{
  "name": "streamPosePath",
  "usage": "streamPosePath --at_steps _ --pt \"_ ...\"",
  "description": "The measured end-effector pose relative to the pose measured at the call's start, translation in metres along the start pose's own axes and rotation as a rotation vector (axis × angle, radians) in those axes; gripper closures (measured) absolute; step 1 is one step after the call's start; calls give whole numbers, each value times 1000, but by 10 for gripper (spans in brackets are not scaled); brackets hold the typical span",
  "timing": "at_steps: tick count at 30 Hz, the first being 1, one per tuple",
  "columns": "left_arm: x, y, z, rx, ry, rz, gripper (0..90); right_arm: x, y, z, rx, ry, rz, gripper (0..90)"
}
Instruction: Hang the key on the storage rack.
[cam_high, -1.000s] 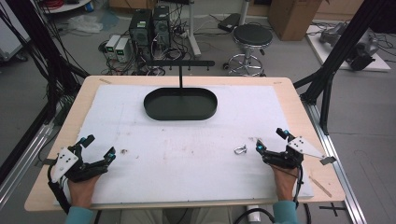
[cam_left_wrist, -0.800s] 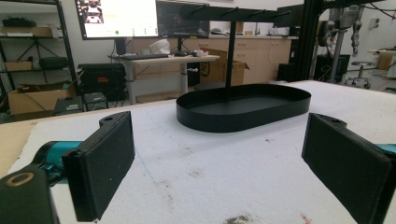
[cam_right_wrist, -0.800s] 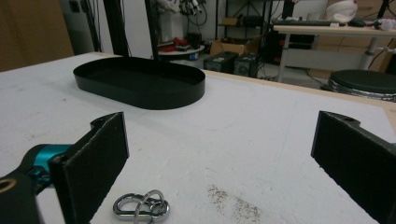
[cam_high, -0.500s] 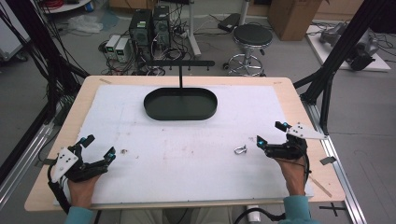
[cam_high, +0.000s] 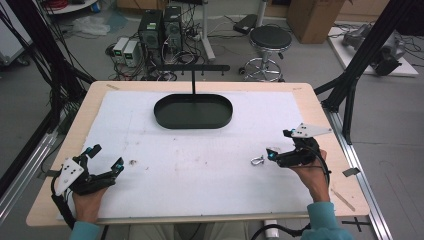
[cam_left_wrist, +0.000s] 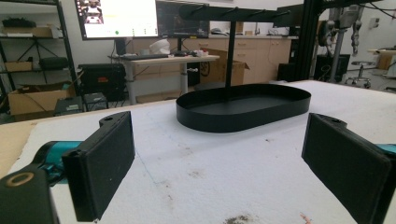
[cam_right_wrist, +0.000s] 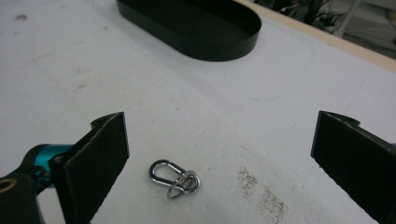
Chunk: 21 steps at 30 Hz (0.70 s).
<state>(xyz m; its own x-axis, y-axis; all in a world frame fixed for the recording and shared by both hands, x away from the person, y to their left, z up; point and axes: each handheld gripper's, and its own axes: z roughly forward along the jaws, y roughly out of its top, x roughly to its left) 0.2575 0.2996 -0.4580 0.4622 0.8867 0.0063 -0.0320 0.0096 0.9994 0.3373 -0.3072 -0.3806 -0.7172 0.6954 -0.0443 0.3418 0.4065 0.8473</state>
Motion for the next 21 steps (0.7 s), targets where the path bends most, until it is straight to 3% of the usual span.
streamPosePath --at_steps 1,8,12,21 --pt "0 0 0 0 1 0 99 0 3 4 40 20 -7 35" --pt "0 0 0 1 0 1 99 1 6 14 120 39 -15 36" --pt "0 0 0 0 0 0 99 5 3 25 233 50 -40 45" --pt "0 0 0 0 2 0 99 5 2 36 306 73 -57 60"
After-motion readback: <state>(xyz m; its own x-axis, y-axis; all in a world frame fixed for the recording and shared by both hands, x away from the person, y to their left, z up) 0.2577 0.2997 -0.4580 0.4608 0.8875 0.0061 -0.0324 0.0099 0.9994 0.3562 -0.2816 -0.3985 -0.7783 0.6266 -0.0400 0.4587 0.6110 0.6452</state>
